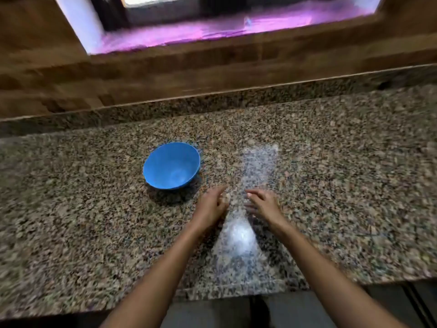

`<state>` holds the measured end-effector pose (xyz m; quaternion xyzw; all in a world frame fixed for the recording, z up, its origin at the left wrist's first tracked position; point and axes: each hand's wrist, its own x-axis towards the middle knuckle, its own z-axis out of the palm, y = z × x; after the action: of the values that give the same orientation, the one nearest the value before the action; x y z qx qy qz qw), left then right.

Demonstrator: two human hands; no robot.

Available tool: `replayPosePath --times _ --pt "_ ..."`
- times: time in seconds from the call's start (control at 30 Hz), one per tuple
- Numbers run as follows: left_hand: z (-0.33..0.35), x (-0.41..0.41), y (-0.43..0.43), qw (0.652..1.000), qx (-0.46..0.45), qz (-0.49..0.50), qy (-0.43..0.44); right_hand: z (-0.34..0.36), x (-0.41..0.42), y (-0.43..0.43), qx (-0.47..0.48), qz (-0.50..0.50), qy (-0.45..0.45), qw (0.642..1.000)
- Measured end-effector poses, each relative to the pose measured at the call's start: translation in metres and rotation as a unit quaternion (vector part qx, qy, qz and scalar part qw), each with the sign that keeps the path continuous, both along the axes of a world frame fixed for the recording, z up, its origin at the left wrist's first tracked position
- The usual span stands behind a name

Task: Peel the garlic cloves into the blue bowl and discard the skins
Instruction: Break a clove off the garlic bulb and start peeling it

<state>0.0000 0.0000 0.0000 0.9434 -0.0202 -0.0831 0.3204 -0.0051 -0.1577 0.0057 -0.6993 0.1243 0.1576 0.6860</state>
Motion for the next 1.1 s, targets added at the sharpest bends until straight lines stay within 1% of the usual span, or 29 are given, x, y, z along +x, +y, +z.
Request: replayPosePath --times 0.07,0.17,0.23,0.3,0.33,0.4,0.47,0.57,0.63,0.8,0.93,1.0,1.1 --pt "-0.004 0.004 0.0 0.999 -0.035 0.024 -0.005 -0.005 0.008 0.007 0.019 -0.001 0.01 1.0" --pt "-0.011 -0.005 -0.006 0.99 -0.092 0.093 -0.045 -0.013 0.005 0.023 0.047 0.03 0.04 0.998" --pt "-0.012 -0.011 -0.013 0.977 -0.14 0.147 -0.059 -0.016 0.004 0.029 0.025 0.035 0.027 0.999" --pt "-0.012 -0.014 -0.017 0.97 -0.166 0.164 -0.063 -0.017 0.003 0.032 0.038 0.033 0.015 0.999" --pt "-0.012 -0.015 -0.018 0.97 -0.176 0.161 -0.056 -0.016 0.004 0.033 0.064 0.031 0.027 0.997" --pt "-0.007 -0.017 -0.019 0.963 -0.224 0.149 -0.009 -0.012 0.007 0.031 0.13 0.015 0.078 0.988" --pt "-0.002 -0.019 -0.014 0.943 -0.299 0.142 0.043 -0.009 0.01 0.025 0.152 0.004 0.126 0.98" --pt "0.0 -0.018 0.001 0.916 -0.364 0.156 0.061 -0.012 0.009 0.021 0.185 -0.006 0.166 0.969" --pt "0.0 -0.015 0.009 0.91 -0.373 0.169 0.06 -0.012 0.007 0.024 0.192 0.0 0.173 0.966" --pt "-0.003 -0.01 0.02 0.949 -0.292 0.115 0.007 -0.011 0.006 0.032 0.178 0.019 0.137 0.974" --pt "-0.008 -0.005 0.026 0.965 -0.249 0.085 -0.01 -0.011 0.005 0.034 0.163 0.006 0.122 0.979" --pt "-0.009 -0.004 0.029 0.962 -0.265 0.067 0.002 -0.012 0.004 0.035 0.172 -0.006 0.117 0.978" --pt "-0.009 -0.002 0.032 0.947 -0.309 0.073 0.038 -0.012 0.003 0.035 0.189 -0.014 0.117 0.975"
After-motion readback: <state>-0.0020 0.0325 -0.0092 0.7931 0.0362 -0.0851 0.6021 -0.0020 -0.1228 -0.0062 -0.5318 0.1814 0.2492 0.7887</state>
